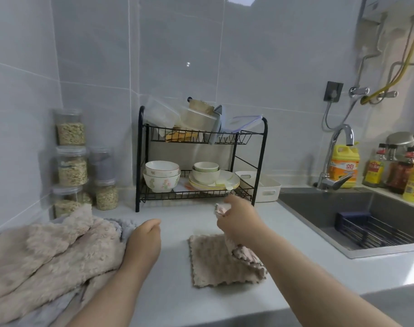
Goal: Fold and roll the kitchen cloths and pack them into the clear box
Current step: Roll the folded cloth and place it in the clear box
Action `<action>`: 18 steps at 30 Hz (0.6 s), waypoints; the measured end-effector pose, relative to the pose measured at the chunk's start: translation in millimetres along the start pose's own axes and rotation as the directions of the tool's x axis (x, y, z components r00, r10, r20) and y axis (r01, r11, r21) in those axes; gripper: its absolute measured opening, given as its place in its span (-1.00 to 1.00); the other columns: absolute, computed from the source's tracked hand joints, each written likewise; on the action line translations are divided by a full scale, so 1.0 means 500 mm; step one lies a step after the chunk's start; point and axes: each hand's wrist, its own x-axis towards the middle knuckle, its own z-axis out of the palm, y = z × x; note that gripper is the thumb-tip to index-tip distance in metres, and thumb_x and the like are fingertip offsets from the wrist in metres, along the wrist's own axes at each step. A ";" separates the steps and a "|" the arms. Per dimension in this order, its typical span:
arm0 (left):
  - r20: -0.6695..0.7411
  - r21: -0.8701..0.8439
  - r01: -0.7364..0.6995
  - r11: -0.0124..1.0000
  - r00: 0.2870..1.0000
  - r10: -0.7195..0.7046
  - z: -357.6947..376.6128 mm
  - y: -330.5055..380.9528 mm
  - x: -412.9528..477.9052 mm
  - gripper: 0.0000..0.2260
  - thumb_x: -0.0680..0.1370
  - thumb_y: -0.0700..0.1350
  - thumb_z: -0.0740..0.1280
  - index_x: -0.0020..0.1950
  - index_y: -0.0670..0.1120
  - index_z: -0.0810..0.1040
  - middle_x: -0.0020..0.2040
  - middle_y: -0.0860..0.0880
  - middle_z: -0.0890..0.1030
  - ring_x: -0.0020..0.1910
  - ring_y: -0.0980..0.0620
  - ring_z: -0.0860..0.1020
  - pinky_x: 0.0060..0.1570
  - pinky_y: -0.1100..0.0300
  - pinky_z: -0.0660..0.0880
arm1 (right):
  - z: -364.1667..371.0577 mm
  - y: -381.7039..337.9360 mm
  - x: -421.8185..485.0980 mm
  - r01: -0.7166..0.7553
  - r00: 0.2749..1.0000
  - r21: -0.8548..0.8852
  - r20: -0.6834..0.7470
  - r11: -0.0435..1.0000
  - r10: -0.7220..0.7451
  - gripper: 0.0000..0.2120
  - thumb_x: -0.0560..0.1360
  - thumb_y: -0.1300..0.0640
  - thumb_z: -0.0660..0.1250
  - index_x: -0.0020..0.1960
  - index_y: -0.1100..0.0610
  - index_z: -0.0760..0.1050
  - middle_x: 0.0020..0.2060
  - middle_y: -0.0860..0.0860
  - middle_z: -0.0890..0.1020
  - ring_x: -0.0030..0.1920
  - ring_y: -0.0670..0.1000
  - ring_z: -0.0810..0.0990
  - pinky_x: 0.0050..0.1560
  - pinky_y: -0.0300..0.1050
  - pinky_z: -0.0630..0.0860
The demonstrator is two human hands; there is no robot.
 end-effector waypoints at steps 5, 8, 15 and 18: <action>0.023 0.082 0.029 0.996 0.999 -0.031 -0.002 -0.003 0.002 -0.76 0.62 -0.17 0.15 0.16 -0.30 0.49 0.16 -0.01 0.53 0.19 -0.01 0.45 0.20 0.17 0.33 | 0.097 -0.036 -0.032 0.056 0.994 -0.281 0.106 0.958 -0.027 -0.90 0.50 0.13 0.24 -0.16 0.13 0.39 -0.10 0.10 0.57 -0.04 0.15 0.57 -0.18 -0.14 0.43; 0.010 0.129 0.014 0.991 1.000 -0.015 -0.003 0.000 0.001 -0.68 0.62 -0.16 0.15 0.32 -0.12 0.53 0.36 -0.05 0.50 0.37 -0.04 0.40 0.33 0.16 0.27 | 0.145 -0.035 -0.050 0.122 0.980 -0.385 0.193 0.915 -0.049 -0.93 0.50 0.18 0.20 -0.13 0.17 0.42 0.07 0.19 0.58 0.14 0.15 0.52 -0.10 -0.15 0.37; 0.063 0.137 -0.056 0.989 0.997 0.047 -0.001 0.002 -0.003 -0.70 0.60 -0.21 0.16 0.27 -0.13 0.56 0.32 -0.06 0.54 0.32 -0.02 0.43 0.26 0.20 0.31 | 0.097 -0.035 -0.080 0.118 0.968 -0.034 0.226 0.992 -0.108 -0.76 0.59 0.11 0.17 -0.16 0.16 0.52 -0.18 0.14 0.59 0.00 0.21 0.60 -0.12 -0.04 0.48; 0.255 0.217 -0.297 0.930 0.937 0.239 0.003 0.008 -0.027 -0.64 0.64 -0.10 0.13 0.44 -0.04 0.39 0.45 0.05 0.38 0.43 0.12 0.29 0.38 0.25 0.19 | 0.024 0.007 -0.066 0.070 0.996 0.284 0.039 0.956 -0.084 -0.80 0.58 0.17 0.20 -0.02 0.05 0.60 -0.18 0.02 0.64 -0.19 0.12 0.67 -0.15 -0.04 0.57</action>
